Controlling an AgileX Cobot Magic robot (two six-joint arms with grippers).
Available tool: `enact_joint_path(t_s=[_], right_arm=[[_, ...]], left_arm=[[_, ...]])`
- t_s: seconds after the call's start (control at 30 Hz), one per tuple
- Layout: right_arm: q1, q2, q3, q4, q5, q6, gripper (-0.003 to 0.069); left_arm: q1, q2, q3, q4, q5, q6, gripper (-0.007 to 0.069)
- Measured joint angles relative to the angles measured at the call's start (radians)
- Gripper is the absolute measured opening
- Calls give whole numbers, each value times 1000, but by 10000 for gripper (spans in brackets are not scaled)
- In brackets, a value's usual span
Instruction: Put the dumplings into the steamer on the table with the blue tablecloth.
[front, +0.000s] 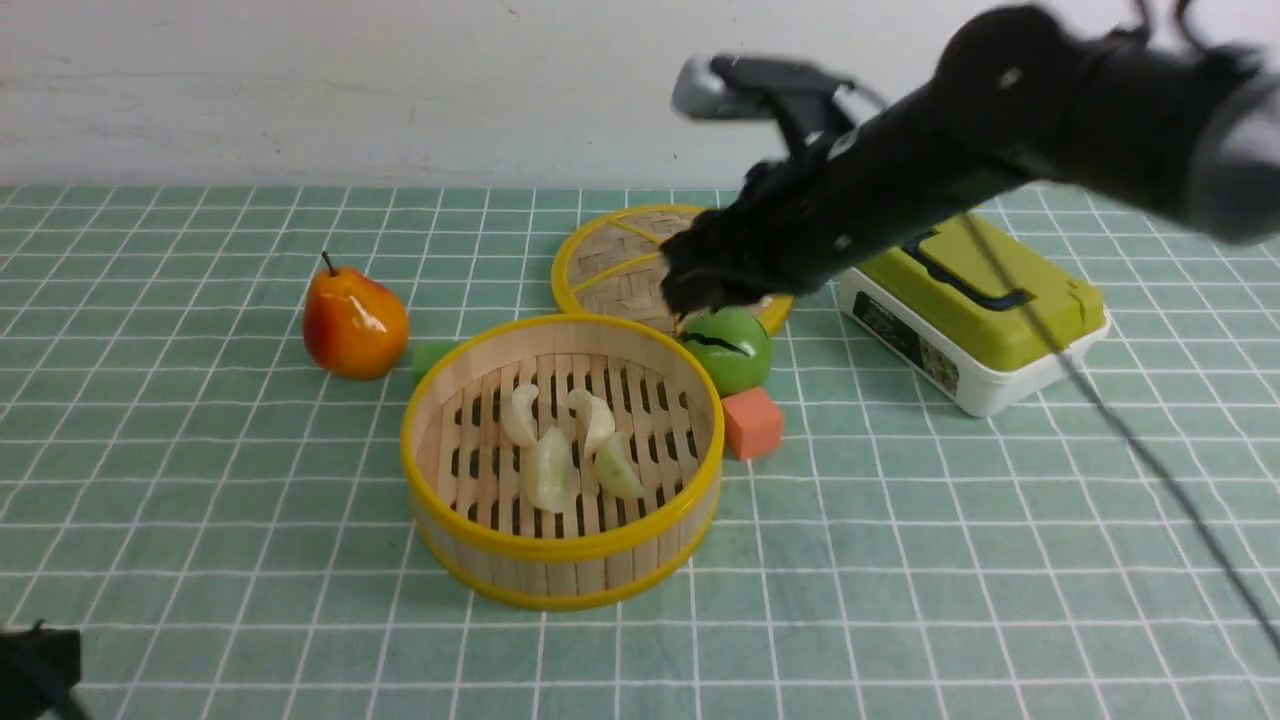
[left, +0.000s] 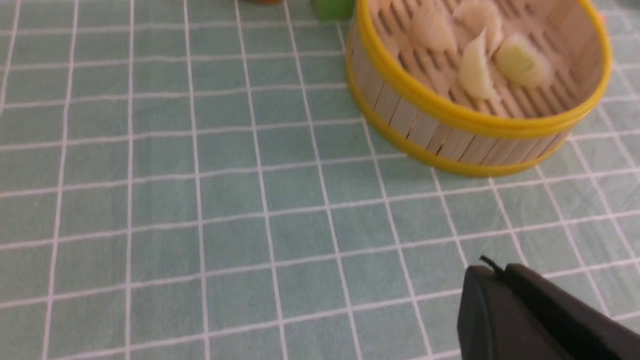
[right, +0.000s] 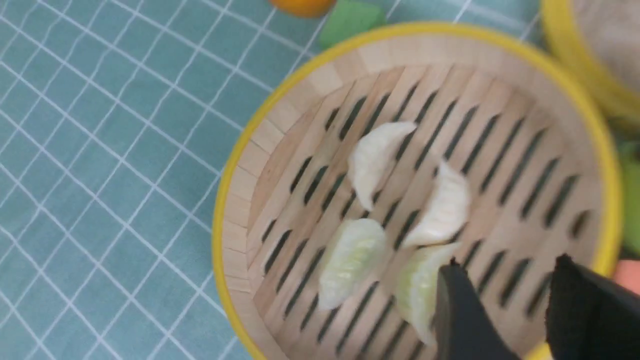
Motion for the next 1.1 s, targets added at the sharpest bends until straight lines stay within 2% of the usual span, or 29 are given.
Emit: enact_joint_path(t_s=[0.17,0.23,0.4,0.53,0.57,0.63,0.7,0.73,0.77,0.8,0.97,1.1], right_arm=[[-35,-266,6,-288,158,77,57],[-53,-383,54,-436,189,155,-4],[-91,-720,386,-694,111,374,-20],[-94,-987,749,-774,-128,554,-19],[-94,-1000,769,-774,-145,554,-19],[-94,-1155,1033,-809,-398,646,-18],[-94,-1240,1219,-845,-605,678,-16],[-94,-1240,1219,-850,-605,680,-15],[-94,-1294,1362,-873,-757,698,-15],[-94,-1317,1428,-881,-826,712,-14],[-94,-1375,1647,-901,-1115,846,-10],[-94,-1381,1692,-917,-1383,1004,-6]], left_arm=[[0,-128,9,66,1,18,22],[0,-162,12,101,11,20,24],[0,-179,13,118,39,21,28],[0,-179,13,119,44,22,29],[0,-179,13,119,45,22,29],[0,-179,13,119,46,23,35],[0,-179,13,119,46,24,38],[0,-179,13,119,46,24,38],[0,-179,13,119,46,24,39],[0,-179,13,119,46,24,39],[0,-179,13,119,46,24,39],[0,-179,13,120,46,24,41]])
